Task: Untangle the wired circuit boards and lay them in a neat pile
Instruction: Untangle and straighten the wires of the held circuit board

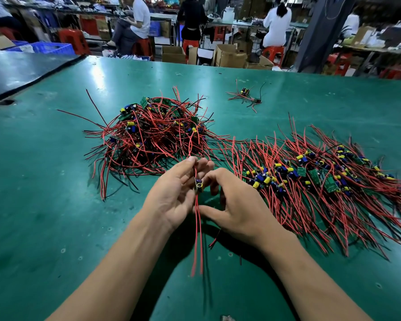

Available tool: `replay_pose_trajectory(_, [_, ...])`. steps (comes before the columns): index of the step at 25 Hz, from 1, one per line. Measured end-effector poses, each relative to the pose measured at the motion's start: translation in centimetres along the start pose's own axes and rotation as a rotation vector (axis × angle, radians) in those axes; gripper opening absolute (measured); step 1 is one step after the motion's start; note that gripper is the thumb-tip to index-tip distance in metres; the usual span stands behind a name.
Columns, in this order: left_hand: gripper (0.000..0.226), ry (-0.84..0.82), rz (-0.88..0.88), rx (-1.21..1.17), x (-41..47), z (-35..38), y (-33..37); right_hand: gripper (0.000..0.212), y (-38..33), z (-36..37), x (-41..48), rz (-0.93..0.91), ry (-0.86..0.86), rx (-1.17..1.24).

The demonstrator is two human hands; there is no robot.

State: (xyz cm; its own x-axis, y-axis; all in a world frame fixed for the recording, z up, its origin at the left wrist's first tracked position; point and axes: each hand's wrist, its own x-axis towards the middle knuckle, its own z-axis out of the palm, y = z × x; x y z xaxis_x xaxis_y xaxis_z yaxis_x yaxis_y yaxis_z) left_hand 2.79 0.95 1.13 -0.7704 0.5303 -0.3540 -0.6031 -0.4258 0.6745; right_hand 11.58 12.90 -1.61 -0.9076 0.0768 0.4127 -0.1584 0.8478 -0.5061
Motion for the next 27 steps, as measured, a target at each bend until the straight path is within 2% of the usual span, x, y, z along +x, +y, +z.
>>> replay_pose_trajectory(2, [0.025,-0.009,-0.007,0.043,0.0,-0.1,0.3,0.041,0.0,0.3,-0.1,-0.054,0.069,0.057])
replay_pose_trajectory(6, [0.025,-0.003,-0.006,-0.075,0.1,-0.2,0.4,0.037,0.1,0.3,0.3,-0.055,0.253,0.211])
replay_pose_trajectory(9, [0.012,-0.016,0.008,-0.039,0.0,-0.3,0.3,0.031,0.4,0.3,0.5,-0.094,0.312,0.244])
replay_pose_trajectory(11, [0.013,-0.047,0.033,-0.072,-0.2,-0.2,0.3,0.018,0.2,0.1,0.8,0.084,0.327,0.579])
replay_pose_trajectory(14, [0.019,-0.166,0.025,-0.05,-0.5,-0.1,0.2,0.022,0.0,-1.3,1.2,0.368,0.271,1.175])
replay_pose_trajectory(16, [0.022,-0.239,-0.025,-0.006,-0.8,0.0,0.0,0.028,0.3,-2.2,1.3,0.451,0.186,1.324])
replay_pose_trajectory(19, [0.029,-0.292,-0.125,0.108,-1.1,0.4,-0.2,0.035,0.2,-2.5,1.1,0.467,-0.008,1.398])
replay_pose_trajectory(21, [0.031,-0.312,-0.15,0.19,-1.1,0.4,-0.4,0.034,0.0,-2.3,1.1,0.486,-0.093,1.353])
replay_pose_trajectory(27, [0.025,-0.334,-0.039,0.208,-0.7,-0.1,-0.7,0.031,0.0,-2.0,1.0,0.591,0.05,1.064])
